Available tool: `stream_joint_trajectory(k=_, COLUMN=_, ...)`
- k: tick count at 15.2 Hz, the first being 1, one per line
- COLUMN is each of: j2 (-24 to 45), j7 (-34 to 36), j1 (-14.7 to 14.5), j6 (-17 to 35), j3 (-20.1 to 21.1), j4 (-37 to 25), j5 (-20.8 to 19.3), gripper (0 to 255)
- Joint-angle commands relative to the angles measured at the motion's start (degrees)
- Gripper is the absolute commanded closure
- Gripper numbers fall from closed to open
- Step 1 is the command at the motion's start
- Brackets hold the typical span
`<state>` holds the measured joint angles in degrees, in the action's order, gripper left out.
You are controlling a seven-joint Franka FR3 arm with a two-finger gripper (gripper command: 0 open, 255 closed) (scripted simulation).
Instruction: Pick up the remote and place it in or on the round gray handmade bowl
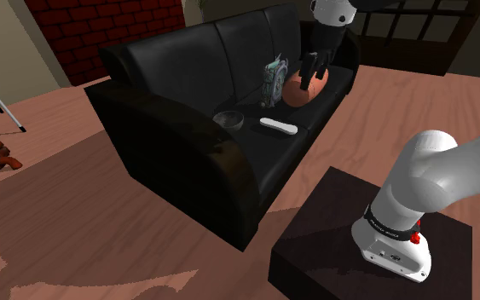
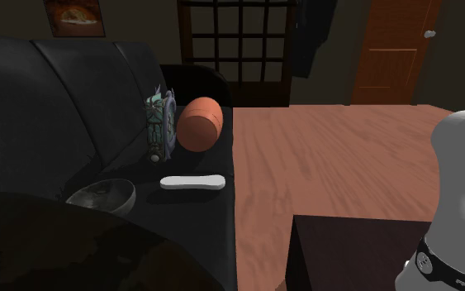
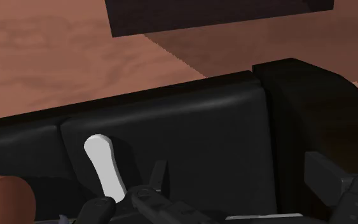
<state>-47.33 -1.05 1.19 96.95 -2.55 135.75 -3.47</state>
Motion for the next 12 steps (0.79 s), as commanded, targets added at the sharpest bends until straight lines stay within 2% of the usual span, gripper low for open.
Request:
stream_joint_trajectory(k=1, j2=0.0, j7=0.0, j1=0.0, j6=0.0, j3=0.0, j4=0.0, j5=0.0, gripper=0)
stream_joint_trajectory(k=12, j2=14.03, j7=-8.98, j1=1.63, j6=19.21, j3=-9.13, j4=4.87, j5=-3.78, gripper=0)
